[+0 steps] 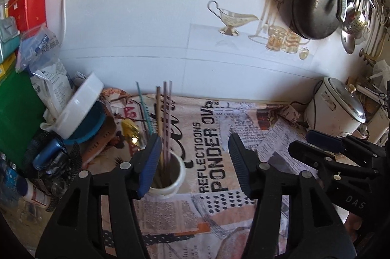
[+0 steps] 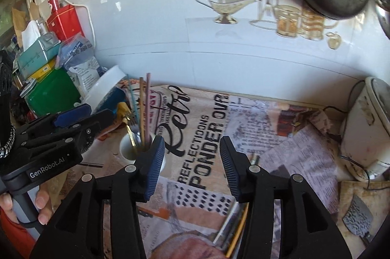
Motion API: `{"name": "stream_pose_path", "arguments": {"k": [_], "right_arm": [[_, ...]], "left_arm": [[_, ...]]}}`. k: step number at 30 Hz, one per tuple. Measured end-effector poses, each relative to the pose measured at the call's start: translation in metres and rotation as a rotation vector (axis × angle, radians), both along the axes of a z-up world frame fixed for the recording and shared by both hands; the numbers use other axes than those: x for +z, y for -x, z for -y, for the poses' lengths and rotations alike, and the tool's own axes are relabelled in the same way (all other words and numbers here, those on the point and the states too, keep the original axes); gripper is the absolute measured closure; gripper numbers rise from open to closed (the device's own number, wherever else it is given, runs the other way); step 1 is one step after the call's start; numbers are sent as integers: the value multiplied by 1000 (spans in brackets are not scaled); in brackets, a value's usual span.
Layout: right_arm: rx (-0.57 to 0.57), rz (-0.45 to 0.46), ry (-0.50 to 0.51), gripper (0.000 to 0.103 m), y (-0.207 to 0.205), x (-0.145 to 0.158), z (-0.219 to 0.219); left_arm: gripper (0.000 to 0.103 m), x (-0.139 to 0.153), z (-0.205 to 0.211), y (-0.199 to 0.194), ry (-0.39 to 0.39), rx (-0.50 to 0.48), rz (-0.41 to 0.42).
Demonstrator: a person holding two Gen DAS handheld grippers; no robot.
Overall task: Organize utensils
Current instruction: 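Move both open tools back to the remaining utensils, then grasp a silver knife with the right tool while the left tool grasps a yellow chopstick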
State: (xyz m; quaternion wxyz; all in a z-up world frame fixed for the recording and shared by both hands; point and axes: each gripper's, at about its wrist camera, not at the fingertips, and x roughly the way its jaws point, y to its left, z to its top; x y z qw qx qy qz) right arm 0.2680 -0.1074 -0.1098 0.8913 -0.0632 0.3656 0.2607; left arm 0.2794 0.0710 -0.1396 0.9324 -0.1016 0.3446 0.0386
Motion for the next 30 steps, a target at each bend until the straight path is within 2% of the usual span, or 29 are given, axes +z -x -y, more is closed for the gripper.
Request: {"name": "stream_pose_path", "arguments": {"k": [7, 16, 24, 30], "right_arm": [[-87, -68, 43, 60, -3, -25, 51], [-181, -223, 115, 60, -19, -85, 106], [-183, -382, 154, 60, -23, -148, 108], [-156, -451, 195, 60, -22, -180, 101]], "left_arm": [[46, -31, 40, -14, 29, -42, -75], [46, -85, 79, -34, 49, -92, -205], [46, -139, 98, -42, 32, -120, -338], [46, -164, 104, -39, 31, -129, -400]]}}
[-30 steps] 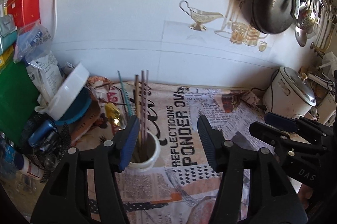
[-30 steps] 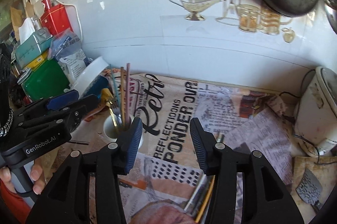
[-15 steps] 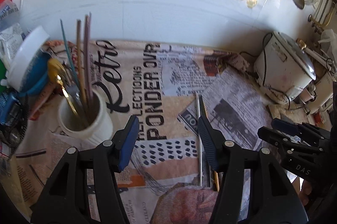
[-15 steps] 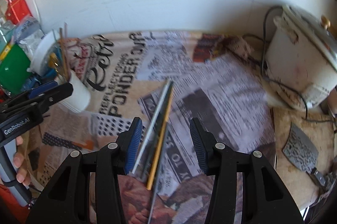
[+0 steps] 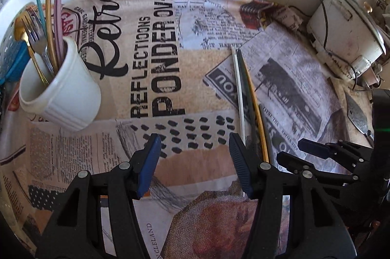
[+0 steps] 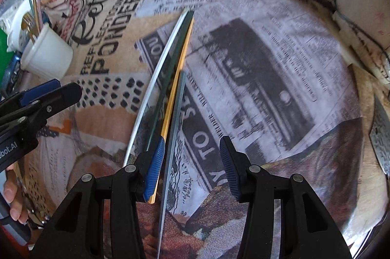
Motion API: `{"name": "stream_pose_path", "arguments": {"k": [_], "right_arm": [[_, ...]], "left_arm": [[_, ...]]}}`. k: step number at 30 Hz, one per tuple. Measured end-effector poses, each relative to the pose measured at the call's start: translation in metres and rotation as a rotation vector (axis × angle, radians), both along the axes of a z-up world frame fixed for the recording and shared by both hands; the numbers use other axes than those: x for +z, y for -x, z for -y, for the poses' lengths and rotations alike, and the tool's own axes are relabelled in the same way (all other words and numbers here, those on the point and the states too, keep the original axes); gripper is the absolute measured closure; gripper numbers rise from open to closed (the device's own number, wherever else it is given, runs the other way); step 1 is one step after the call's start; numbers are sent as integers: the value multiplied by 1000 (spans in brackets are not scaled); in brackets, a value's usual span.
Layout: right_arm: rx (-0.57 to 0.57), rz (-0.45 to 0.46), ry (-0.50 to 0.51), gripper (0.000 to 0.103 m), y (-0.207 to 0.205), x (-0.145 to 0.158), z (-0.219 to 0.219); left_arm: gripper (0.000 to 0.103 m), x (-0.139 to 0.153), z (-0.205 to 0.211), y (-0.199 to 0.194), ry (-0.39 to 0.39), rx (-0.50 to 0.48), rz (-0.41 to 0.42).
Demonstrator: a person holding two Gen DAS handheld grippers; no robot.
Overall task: Organize utensils
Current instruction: 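Grasp a silver knife with the right tool while the left tool grasps a yellow chopstick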
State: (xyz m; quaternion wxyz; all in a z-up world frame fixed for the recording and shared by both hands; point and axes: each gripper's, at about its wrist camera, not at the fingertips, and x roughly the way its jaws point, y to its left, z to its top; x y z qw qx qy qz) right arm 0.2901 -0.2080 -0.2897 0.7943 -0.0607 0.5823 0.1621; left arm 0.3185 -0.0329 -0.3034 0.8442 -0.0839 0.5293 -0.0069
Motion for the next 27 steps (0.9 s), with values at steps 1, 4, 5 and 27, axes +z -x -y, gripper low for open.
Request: {"name": "stream_pose_path", "arguments": {"k": [1, 4, 5, 27], "right_arm": [[1, -5, 2, 60, 0, -3, -1], [2, -13, 4, 60, -2, -8, -3], [2, -19, 6, 61, -3, -10, -3], [-2, 49, 53, 96, -38, -12, -24]], "left_arm": [[46, -2, 0, -1, -1, -1, -5], [46, -7, 1, -1, -5, -9, -18], [46, -8, 2, -2, -8, -11, -21], [46, -12, -3, -12, 11, -51, -38]]}}
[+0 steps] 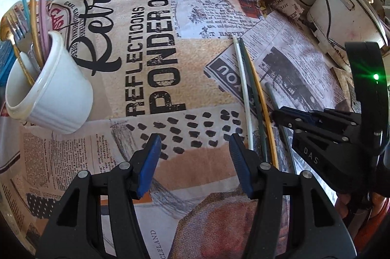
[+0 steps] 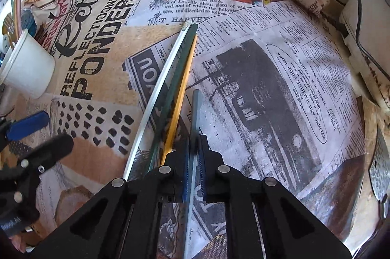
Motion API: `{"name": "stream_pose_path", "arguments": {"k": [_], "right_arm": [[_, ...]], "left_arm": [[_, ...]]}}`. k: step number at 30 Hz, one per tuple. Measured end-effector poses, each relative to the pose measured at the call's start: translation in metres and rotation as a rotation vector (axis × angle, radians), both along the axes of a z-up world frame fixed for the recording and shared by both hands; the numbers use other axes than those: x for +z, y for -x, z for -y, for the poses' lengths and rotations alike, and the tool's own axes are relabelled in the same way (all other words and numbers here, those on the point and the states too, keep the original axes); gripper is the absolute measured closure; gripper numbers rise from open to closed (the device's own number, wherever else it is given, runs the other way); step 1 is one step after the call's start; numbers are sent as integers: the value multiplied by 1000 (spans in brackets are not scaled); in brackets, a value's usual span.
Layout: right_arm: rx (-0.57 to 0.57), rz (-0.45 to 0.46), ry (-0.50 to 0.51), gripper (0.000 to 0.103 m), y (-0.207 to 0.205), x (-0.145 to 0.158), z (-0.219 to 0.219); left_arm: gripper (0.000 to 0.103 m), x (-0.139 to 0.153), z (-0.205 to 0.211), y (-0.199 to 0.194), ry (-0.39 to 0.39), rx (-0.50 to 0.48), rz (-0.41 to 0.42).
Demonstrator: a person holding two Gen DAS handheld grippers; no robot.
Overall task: Organize utensils
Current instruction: 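Grasp a silver knife with the right tool while the left tool grasps a yellow chopstick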
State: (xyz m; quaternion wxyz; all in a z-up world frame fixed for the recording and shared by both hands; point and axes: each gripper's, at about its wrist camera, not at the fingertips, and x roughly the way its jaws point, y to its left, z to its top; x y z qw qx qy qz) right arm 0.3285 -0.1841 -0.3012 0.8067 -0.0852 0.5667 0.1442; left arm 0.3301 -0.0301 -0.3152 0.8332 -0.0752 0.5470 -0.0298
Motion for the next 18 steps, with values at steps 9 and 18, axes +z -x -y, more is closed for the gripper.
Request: {"name": "stream_pose_path", "arguments": {"k": [9, 18], "right_arm": [[-79, 25, -101, 97, 3, 27, 39], [-138, 84, -165, 96, 15, 54, 83]], "left_arm": [[49, 5, 33, -10, 18, -78, 2], [85, -11, 81, -28, 106, -156, -60]]}}
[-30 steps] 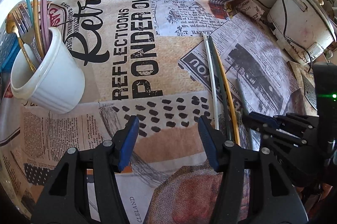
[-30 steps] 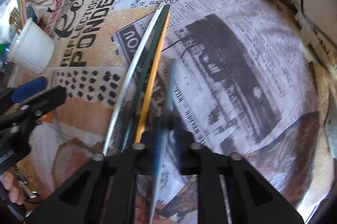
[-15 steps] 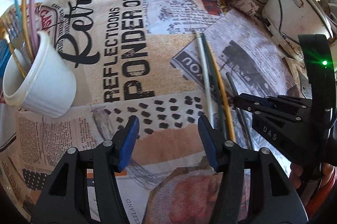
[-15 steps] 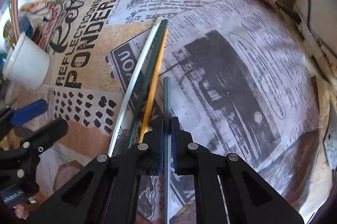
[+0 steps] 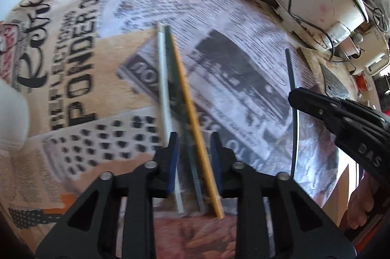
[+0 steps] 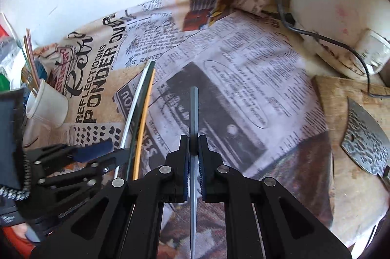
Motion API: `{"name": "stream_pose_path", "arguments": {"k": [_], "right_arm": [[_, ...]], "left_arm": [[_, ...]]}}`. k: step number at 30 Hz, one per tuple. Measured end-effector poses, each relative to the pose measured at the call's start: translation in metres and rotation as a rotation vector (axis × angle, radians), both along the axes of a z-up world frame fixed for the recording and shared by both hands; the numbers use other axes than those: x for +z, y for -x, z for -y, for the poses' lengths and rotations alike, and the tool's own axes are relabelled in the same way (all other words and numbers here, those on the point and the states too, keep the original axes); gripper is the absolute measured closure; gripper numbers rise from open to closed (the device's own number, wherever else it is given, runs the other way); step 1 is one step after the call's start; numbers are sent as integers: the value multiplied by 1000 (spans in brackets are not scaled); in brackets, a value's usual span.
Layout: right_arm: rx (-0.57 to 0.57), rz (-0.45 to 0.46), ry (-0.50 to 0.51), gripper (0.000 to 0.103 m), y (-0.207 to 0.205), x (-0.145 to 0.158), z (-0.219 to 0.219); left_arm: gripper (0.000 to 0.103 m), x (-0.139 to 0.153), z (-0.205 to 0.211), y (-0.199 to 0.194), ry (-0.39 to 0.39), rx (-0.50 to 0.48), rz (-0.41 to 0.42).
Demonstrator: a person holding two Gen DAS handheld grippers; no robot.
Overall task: Organize utensils
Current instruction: 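Grasp a silver knife with the right tool while the left tool grasps a yellow chopstick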
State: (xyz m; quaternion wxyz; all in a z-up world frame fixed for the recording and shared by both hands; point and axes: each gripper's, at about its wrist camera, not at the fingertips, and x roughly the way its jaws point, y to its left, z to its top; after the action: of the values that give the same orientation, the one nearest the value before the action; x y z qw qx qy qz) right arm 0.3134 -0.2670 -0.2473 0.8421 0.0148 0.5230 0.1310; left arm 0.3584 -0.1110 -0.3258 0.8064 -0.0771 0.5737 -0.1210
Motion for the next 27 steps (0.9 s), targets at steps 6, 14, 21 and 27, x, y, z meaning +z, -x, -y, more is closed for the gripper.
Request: {"name": "stream_pose_path", "arguments": {"k": [6, 14, 21, 27], "right_arm": [[-16, -4, -30, 96, 5, 3, 21], [0, 16, -69, 96, 6, 10, 33], [21, 30, -88, 96, 1, 15, 39], [16, 40, -97, 96, -2, 20, 49]], "left_arm": [[92, -12, 15, -17, 10, 11, -33], [92, -18, 17, -39, -81, 67, -23], [92, -20, 32, -64, -98, 45, -13], [83, -19, 59, -78, -150, -34, -13]]}}
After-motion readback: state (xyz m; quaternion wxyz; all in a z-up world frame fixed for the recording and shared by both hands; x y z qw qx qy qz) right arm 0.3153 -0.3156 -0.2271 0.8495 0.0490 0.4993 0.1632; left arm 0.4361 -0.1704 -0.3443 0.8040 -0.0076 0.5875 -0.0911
